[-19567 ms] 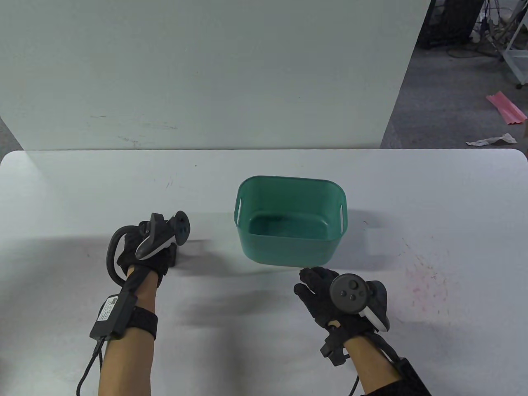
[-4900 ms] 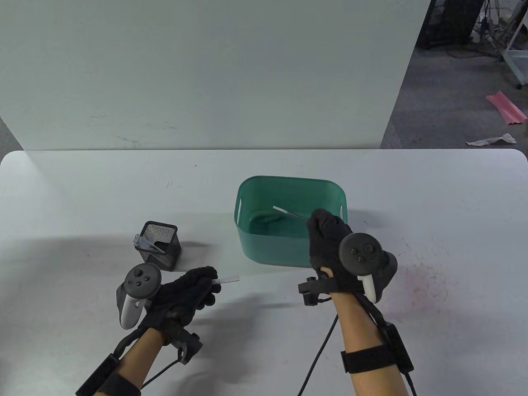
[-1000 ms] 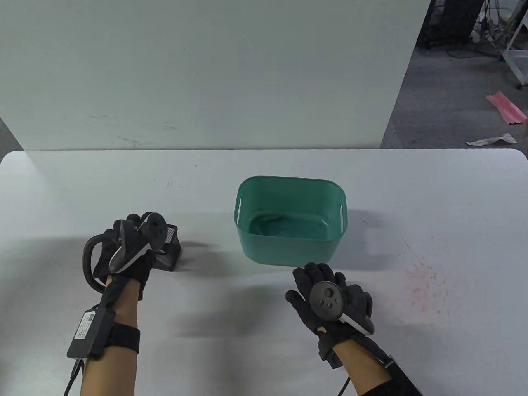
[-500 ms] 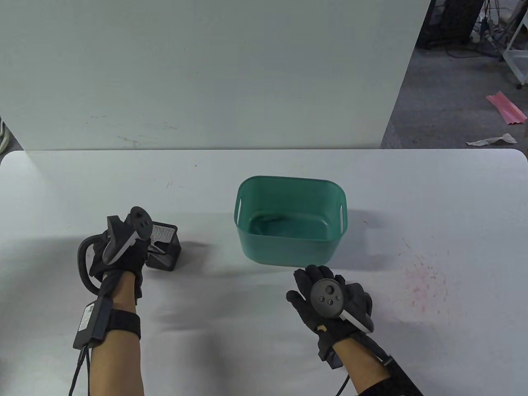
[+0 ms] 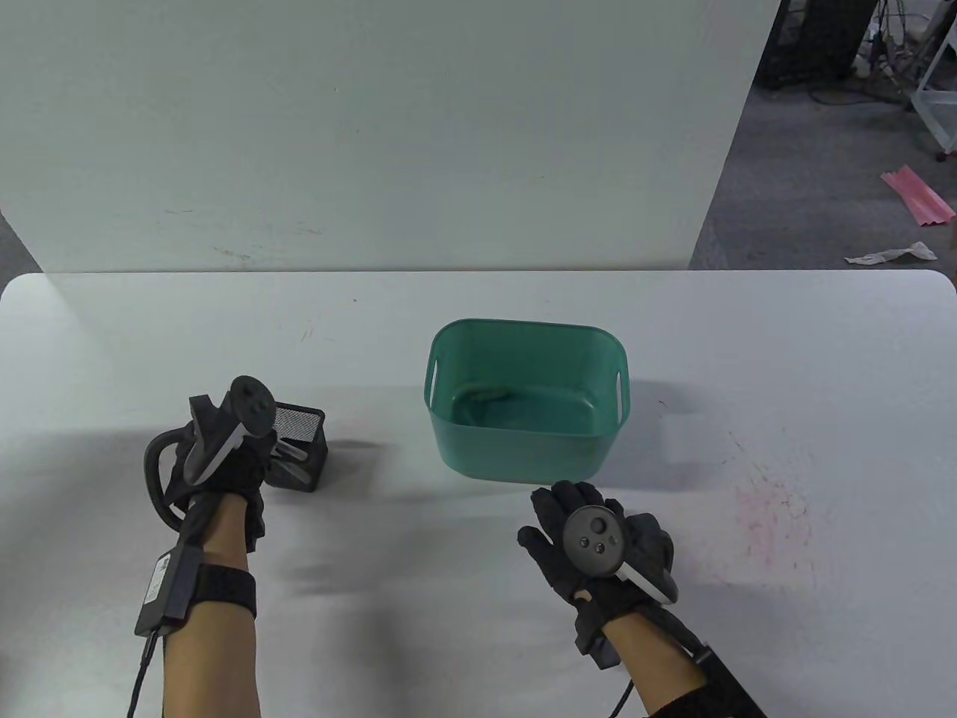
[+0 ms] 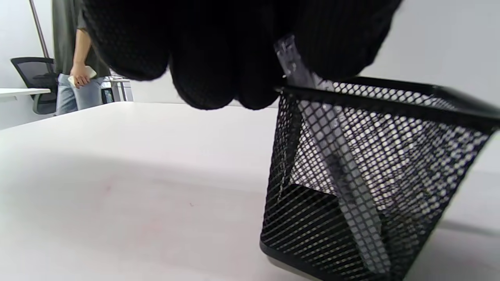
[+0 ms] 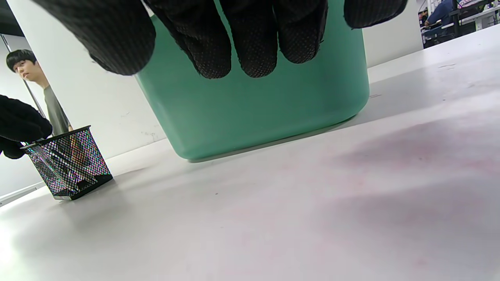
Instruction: Disassemble pens into components
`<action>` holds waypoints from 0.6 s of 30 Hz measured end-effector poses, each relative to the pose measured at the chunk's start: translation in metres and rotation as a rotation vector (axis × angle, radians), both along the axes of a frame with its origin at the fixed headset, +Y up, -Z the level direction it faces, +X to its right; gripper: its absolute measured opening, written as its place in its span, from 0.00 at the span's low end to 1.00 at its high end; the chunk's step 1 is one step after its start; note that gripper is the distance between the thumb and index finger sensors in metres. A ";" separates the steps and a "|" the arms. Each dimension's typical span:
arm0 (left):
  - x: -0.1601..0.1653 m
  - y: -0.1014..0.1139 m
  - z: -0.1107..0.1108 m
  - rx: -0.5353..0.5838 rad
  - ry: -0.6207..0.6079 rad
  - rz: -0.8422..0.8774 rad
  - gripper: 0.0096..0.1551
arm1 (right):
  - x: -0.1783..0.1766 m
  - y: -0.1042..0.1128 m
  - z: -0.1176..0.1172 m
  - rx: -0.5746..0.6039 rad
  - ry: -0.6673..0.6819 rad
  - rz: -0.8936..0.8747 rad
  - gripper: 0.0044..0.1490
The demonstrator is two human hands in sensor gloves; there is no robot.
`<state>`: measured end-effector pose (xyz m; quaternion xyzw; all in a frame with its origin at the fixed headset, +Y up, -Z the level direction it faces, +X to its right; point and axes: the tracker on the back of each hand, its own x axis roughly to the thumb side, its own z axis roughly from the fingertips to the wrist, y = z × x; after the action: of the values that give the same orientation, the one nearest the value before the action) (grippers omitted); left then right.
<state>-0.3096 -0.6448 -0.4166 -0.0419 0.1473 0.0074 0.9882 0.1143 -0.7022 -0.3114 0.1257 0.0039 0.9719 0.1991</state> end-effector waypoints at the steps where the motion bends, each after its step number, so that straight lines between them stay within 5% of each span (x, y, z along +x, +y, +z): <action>1: 0.000 0.002 0.001 0.008 -0.005 0.000 0.26 | 0.000 0.000 0.000 0.000 -0.001 0.000 0.39; 18: 0.004 0.051 0.035 0.243 -0.099 -0.012 0.23 | 0.001 -0.001 -0.002 0.011 -0.003 -0.003 0.39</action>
<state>-0.3052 -0.5935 -0.3815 0.0789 0.0967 0.0173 0.9920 0.1157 -0.7036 -0.3130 0.1251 -0.0018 0.9718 0.2001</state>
